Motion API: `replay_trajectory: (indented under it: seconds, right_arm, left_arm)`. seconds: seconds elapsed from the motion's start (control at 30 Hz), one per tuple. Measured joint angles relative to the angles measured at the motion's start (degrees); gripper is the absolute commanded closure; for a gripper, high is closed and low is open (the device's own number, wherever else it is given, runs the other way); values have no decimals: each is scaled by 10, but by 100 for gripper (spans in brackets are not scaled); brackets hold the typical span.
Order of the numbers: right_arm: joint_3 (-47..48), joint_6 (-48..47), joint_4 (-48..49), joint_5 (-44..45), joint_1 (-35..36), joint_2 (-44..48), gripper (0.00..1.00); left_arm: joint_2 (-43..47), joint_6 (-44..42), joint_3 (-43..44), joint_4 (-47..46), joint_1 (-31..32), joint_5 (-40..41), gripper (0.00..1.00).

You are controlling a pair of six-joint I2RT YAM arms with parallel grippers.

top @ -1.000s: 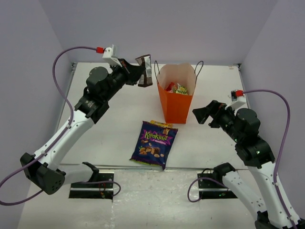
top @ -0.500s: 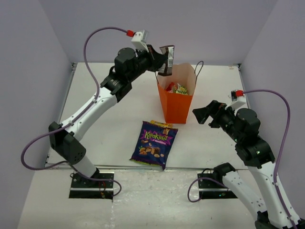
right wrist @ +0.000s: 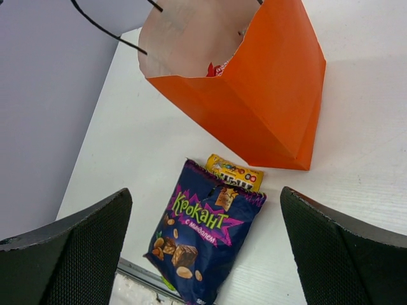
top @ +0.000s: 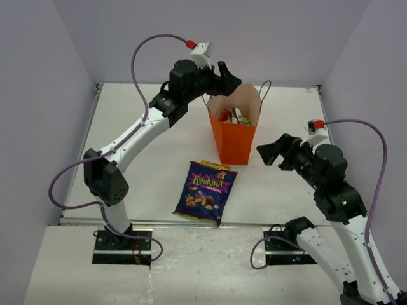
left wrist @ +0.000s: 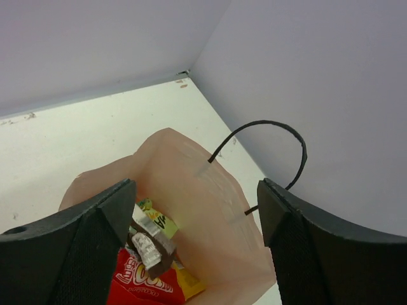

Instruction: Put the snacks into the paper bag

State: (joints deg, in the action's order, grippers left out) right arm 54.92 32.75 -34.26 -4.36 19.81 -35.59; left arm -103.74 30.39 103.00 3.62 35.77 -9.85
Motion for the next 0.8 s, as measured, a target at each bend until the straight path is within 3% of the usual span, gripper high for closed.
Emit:
replay_trajectory:
  seconds: [0.2, 0.43, 0.63, 0.8]
  right_arm:
    - [-17, 2, 4, -20, 0, 1, 1]
    - [-108, 30, 27, -73, 0, 31, 1]
    - [-209, 75, 76, -124, 5, 54, 1]
    - [-303, 120, 122, -150, 15, 59, 1]
  left_arm:
    - [38, -6, 1, 32, 0, 2, 4]
    - [204, -21, -65, 62, 0, 21, 3]
    - [358, -24, -207, 63, 0, 54, 3]
    - [430, -16, -346, 84, 0, 94, 3]
